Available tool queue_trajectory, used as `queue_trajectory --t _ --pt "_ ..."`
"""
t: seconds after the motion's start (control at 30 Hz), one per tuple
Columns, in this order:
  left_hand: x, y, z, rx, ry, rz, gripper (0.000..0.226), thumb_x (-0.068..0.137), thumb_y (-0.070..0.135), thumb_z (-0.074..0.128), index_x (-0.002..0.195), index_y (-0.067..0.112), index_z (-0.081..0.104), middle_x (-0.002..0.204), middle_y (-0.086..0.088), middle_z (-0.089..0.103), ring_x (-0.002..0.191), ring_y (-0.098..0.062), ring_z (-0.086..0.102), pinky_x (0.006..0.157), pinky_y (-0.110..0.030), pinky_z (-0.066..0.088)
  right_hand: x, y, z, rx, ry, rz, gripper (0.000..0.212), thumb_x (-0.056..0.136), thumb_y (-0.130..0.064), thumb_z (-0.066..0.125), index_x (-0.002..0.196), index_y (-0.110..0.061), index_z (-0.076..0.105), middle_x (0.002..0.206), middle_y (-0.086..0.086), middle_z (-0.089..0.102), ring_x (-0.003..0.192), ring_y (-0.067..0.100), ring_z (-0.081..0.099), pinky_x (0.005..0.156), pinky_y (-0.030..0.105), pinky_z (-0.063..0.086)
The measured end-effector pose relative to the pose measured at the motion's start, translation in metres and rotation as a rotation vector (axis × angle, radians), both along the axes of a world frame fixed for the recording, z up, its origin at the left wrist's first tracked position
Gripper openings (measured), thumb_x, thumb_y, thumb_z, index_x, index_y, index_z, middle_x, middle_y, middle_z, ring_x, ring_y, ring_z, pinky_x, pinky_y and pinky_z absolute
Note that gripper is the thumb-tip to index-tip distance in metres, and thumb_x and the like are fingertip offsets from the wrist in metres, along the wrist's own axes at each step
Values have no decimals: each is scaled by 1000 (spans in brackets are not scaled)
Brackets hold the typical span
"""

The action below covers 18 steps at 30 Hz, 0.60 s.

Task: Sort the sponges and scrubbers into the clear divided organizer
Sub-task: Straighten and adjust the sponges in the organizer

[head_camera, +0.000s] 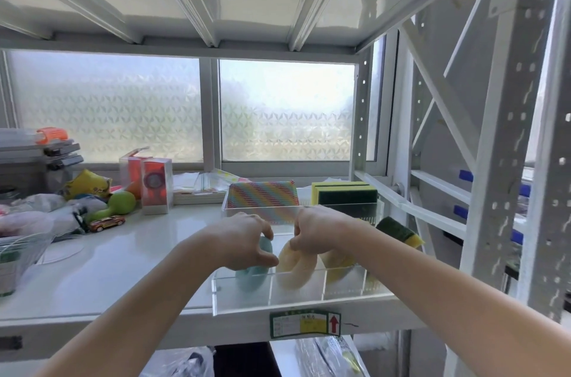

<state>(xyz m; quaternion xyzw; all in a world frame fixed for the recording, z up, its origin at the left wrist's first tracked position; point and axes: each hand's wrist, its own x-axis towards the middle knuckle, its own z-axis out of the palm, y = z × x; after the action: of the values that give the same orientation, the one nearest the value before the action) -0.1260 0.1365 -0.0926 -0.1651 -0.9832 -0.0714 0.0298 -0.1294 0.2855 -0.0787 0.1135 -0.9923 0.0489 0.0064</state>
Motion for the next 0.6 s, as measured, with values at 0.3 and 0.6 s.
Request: queue_trajectory --t 0.3,0.6 --pt "-4 -7 -1 105 -66 -41 62 73 54 68 126 25 53 127 1 55 105 -15 51 94 -29 45 -4 -2 -5 -31 -13 -6 36 90 -30 58 119 -9 59 113 7 63 91 19 59 81 29 51" --pt "-8 -13 -9 162 -64 -53 58 71 56 68 117 24 52 122 3 56 102 -13 50 94 -30 46 -3 -2 -4 -58 -30 -16 34 90 -30 59 118 -10 57 113 7 62 85 16 54 72 24 47"
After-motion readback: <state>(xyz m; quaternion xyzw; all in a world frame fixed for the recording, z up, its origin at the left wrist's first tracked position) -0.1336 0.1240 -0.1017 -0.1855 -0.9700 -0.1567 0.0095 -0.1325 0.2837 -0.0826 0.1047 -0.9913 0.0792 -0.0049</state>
